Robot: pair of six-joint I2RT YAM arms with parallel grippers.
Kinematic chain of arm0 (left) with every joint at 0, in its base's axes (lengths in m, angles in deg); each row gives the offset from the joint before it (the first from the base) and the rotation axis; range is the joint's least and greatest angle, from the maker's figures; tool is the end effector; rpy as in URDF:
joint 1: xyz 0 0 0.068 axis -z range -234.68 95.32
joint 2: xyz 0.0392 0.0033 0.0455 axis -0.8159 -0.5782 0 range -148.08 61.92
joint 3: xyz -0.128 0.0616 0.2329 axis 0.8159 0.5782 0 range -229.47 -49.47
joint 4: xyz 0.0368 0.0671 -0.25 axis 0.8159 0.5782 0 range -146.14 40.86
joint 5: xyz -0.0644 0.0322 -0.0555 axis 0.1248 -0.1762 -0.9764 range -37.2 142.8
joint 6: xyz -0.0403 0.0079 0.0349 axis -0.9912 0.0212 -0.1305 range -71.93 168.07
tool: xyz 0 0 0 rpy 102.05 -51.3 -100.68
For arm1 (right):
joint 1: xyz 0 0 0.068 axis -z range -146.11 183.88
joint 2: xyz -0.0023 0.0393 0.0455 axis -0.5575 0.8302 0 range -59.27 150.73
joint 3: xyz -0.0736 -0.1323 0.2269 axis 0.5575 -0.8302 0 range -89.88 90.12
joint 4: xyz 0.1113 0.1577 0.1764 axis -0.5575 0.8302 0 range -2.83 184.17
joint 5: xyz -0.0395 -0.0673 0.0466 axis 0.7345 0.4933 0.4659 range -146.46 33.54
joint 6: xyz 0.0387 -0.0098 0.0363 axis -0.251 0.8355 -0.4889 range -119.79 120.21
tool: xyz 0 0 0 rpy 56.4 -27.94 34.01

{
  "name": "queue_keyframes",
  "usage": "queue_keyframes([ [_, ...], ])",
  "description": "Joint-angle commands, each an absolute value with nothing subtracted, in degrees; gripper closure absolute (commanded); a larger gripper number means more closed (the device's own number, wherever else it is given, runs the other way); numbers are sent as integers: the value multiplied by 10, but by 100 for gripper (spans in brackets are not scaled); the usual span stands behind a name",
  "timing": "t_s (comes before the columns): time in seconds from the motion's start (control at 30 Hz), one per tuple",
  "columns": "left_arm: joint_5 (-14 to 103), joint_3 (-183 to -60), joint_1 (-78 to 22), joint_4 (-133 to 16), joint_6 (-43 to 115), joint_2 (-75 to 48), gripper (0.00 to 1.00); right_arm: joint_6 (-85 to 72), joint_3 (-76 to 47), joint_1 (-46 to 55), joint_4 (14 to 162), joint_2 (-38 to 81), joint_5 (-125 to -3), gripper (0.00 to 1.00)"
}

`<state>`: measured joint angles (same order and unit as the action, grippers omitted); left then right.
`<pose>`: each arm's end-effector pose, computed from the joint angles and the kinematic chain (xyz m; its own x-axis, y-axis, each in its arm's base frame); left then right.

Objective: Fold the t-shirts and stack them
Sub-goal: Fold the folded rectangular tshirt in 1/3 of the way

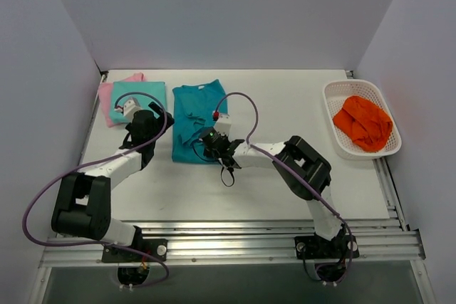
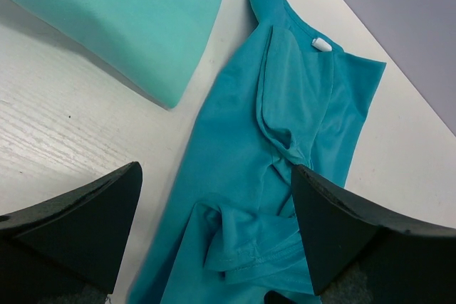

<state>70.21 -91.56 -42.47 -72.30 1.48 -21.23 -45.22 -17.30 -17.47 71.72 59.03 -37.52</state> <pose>0.3057 -0.0553 0.2145 -0.2366 -0.6580 -0.7149 -0.3426 0.7450 -0.5723 0.2913 0.3460 0.1581 -0.6225 0.3004 -0.7227 -0.1713 0.8487 0.5003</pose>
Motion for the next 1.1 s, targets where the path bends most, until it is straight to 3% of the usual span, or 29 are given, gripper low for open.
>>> queue_keyframes([
  [0.0, 693, -917, -428, -765, 25, -222, 6, -455, -144, -163, 720, 605, -379, 100],
  [0.5, 686, -918, -429, -787, 32, -250, 6, -411, -35, -108, 735, 675, -415, 100],
  [0.97, 674, -910, -429, -807, 42, -273, 5, -391, 240, -6, 754, 841, -537, 100],
  [1.03, 670, -910, -430, -811, 42, -278, 4, -395, 259, 5, 735, 845, -582, 95],
  [1.07, 664, -910, -429, -818, 41, -286, 4, -396, 262, 7, 709, 844, -594, 87],
])
